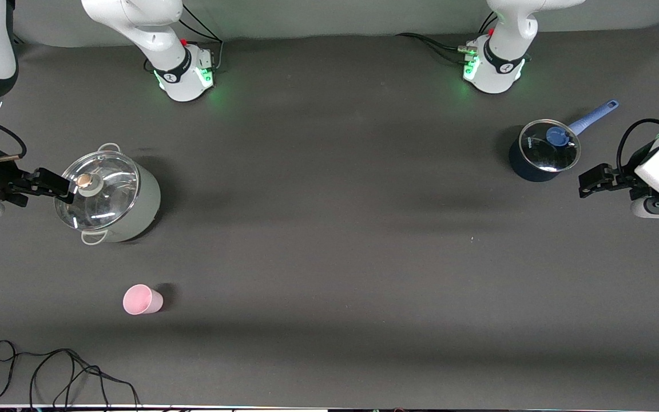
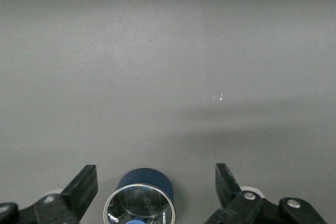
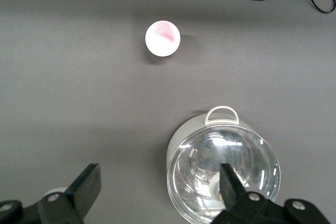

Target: Transfer pink cup from left to right arm

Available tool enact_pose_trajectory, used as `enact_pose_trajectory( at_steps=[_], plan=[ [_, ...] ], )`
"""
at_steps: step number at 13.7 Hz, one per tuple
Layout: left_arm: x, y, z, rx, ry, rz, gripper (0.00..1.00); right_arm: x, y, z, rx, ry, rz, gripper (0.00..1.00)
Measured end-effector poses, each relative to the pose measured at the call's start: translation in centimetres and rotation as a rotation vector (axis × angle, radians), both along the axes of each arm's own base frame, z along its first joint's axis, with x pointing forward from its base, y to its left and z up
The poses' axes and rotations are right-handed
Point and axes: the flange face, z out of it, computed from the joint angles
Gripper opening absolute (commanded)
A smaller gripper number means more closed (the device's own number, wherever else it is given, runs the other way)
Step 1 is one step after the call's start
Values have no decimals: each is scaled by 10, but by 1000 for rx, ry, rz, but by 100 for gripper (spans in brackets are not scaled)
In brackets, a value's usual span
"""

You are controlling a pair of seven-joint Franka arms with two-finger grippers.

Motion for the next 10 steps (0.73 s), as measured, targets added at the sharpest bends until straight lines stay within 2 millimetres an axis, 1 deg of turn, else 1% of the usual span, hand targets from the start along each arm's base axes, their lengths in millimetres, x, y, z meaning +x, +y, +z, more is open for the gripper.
enact_pose_trajectory(
  at_steps=[5, 8, 10],
  plan=[
    [0, 0, 0, 0, 0, 1, 100, -1, 1, 2, 0, -1, 1, 100],
    [0, 0, 0, 0, 1, 1, 100, -12, 1, 2, 4, 74, 1, 100],
    [0, 0, 0, 0, 1, 1, 100, -18, 3, 7, 17, 96, -9, 100]
  ],
)
